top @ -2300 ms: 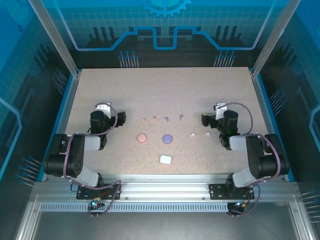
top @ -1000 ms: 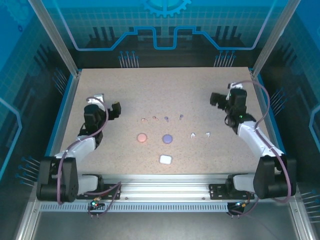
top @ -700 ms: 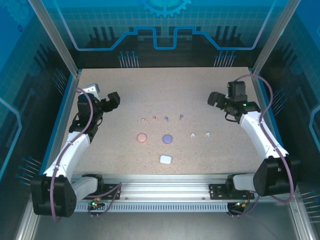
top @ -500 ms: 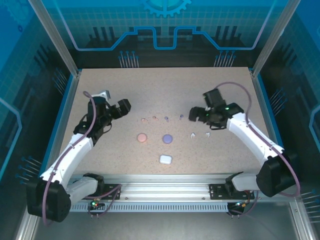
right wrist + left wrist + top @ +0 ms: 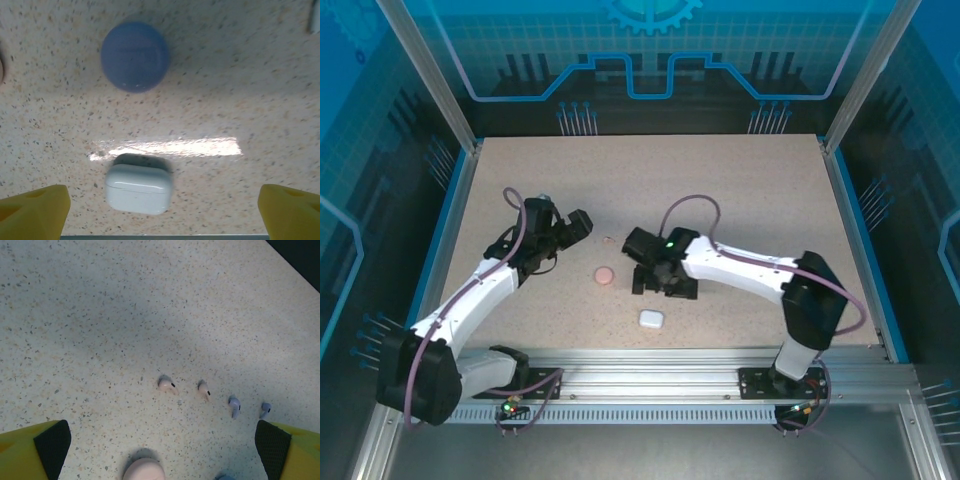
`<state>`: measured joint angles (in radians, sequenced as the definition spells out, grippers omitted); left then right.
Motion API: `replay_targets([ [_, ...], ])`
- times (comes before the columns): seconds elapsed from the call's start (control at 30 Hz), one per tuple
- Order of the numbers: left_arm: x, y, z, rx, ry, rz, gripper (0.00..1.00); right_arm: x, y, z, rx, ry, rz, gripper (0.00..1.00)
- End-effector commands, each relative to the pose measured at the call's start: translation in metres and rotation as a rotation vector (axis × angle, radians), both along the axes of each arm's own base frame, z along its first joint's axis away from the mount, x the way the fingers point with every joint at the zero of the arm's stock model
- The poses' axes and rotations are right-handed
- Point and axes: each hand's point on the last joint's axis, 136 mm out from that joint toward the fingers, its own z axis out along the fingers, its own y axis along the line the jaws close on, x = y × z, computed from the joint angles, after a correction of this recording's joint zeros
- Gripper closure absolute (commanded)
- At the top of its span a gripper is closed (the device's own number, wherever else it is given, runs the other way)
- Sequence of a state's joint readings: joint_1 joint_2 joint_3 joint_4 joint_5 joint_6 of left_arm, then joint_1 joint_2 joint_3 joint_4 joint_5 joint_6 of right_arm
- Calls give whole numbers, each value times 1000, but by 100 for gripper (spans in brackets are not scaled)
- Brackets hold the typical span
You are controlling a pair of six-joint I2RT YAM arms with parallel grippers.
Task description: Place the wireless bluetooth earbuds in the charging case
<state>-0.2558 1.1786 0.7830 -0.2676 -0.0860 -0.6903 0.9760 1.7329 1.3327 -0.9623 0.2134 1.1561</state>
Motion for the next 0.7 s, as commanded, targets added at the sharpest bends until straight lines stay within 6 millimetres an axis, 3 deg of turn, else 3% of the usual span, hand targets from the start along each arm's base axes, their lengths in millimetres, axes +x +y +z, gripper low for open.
replay_targets([
  [0.0, 9, -3, 16, -9, -31, 9, 1, -11, 0, -5, -79, 34, -59, 2],
  [0.23, 12, -2, 20, 6, -50, 4, 1, -31, 16, -39, -58, 140, -107, 1],
  [0.67, 10, -1, 15, 13, -50, 0, 1, -42, 18, -69, -56, 192, -143, 7],
])
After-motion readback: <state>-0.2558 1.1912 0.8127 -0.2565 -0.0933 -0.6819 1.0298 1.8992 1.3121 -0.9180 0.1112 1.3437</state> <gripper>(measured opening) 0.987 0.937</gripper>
